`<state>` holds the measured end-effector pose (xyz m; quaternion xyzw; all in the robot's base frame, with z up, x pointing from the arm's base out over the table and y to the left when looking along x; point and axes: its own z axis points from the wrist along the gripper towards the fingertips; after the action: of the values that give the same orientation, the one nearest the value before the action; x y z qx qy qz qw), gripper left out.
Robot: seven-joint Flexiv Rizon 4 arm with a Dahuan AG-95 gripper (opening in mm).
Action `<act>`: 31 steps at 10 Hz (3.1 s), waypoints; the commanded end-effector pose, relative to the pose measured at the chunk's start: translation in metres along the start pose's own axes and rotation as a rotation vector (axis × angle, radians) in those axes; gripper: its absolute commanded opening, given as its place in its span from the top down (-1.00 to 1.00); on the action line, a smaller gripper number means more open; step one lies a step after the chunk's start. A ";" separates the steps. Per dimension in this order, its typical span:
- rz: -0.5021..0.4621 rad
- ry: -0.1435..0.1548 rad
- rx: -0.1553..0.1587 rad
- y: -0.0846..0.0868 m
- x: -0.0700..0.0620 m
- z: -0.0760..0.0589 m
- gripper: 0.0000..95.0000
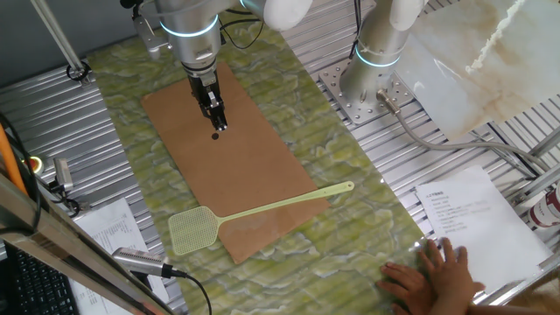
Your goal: Swat with a flyswatter
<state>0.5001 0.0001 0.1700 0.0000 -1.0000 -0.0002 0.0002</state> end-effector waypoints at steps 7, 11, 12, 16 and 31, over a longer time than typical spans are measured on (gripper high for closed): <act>-0.468 0.039 -0.102 0.000 0.000 0.000 1.00; -0.479 0.038 -0.081 0.008 -0.001 0.004 1.00; -0.478 0.037 -0.080 0.011 -0.001 0.006 1.00; -0.480 0.036 -0.078 0.013 -0.001 0.006 1.00; -0.480 0.036 -0.078 0.013 -0.001 0.006 1.00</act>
<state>0.5014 0.0135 0.1636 0.2376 -0.9704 -0.0390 0.0178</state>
